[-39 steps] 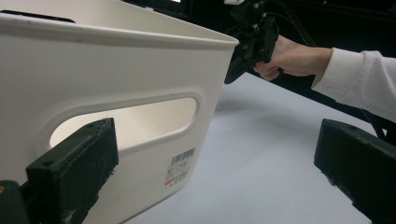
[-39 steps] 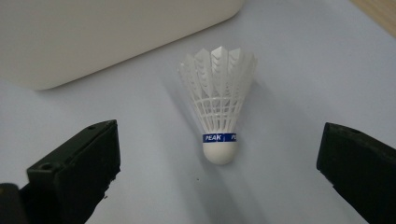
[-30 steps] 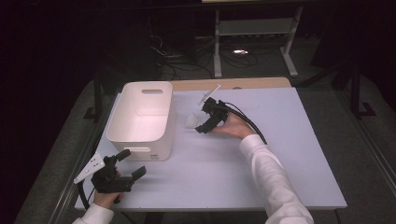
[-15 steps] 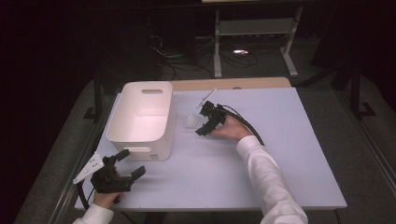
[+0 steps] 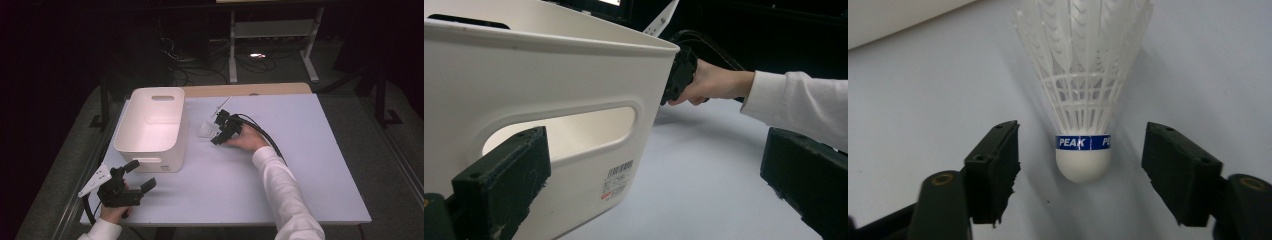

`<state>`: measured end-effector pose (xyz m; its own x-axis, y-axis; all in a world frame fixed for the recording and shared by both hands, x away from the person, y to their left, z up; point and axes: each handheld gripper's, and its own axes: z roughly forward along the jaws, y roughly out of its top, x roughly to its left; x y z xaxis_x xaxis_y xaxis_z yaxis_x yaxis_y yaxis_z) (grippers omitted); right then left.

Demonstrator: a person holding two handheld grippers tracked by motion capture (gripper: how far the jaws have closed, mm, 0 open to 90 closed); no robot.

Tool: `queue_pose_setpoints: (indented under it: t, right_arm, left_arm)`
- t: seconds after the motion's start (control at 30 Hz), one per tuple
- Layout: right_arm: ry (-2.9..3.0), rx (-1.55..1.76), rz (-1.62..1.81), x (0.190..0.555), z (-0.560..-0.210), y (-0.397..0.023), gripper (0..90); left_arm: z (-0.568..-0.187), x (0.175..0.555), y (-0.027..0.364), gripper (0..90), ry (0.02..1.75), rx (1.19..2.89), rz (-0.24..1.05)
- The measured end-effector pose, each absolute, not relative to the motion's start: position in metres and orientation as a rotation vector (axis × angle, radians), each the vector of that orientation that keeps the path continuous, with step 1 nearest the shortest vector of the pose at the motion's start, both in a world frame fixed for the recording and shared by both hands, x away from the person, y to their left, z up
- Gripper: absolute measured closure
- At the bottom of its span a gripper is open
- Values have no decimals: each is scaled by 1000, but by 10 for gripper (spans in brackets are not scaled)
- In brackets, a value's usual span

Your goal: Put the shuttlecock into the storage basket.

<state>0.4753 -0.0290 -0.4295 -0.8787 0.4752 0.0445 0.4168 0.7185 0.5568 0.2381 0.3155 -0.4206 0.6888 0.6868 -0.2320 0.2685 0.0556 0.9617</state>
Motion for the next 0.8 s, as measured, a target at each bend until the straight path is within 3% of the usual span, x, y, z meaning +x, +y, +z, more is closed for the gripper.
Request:
queue_pose_setpoints:
  t: [0.2,0.43,0.8]
  right_arm:
    - [2831,711,844,475,-430,-28,426]
    - [2827,694,838,475,-430,-29,629]
    - [2821,688,848,473,-424,-32,638]
  left_arm:
    - [-421,238,315,0,815,1534,379]
    - [-420,238,315,0,816,1528,382]
    - [-421,238,315,0,818,1529,380]
